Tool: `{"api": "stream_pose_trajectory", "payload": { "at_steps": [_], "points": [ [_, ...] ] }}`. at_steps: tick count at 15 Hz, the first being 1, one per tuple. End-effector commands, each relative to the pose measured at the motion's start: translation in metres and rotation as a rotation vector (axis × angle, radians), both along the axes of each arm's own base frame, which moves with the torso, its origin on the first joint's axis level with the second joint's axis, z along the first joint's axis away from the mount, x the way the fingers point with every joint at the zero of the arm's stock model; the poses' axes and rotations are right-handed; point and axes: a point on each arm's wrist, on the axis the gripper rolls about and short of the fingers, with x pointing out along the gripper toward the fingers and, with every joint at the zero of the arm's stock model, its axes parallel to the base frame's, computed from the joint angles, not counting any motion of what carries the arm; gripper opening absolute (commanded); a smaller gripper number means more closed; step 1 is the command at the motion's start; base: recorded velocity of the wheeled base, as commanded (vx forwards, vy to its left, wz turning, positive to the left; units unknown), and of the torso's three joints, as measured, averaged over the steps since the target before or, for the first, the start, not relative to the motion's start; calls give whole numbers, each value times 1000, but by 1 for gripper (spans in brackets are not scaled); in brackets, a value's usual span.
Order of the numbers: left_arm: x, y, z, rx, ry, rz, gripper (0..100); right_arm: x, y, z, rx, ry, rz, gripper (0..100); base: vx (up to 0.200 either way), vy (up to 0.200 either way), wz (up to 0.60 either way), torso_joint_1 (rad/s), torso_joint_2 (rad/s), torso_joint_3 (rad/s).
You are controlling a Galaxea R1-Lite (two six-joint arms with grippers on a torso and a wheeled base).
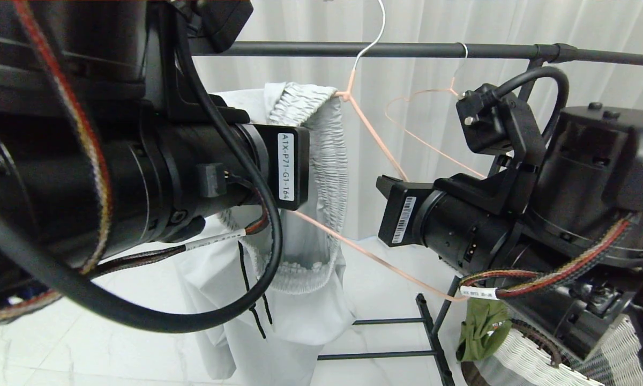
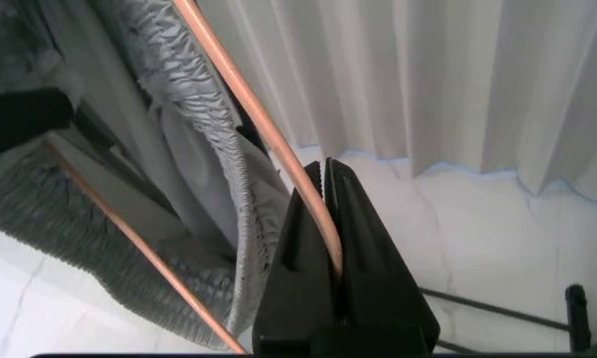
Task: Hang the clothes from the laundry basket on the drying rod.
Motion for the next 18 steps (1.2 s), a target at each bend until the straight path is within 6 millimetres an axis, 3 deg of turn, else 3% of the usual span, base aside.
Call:
{"api": "stream_pose_trajectory", "payload": {
  "at_steps": [1,3,4,12,18],
  "points": [
    [0,1,0,1,0,2,0,-1,-3,3,8,-13,-2,0,0,0,0,0,0,0],
    [-1,0,-1,2,1,-4,0,-2,-3,6,1,-45,-1,0,0,0,0,0,0,0],
    [-1,0,0,0,1,-4,100,-2,-3,6,-9,-55,-2,0,0,0,0,0,0,0],
    [-3,2,5,-38,-24,-3,100,1,-9,6,-55,-142,-25,0,0,0,0,0,0,0],
    [-44,54,4,56,-90,-161,100,14,-43,-4,-147,-157,-119,0,0,0,0,0,0,0]
  ]
}}
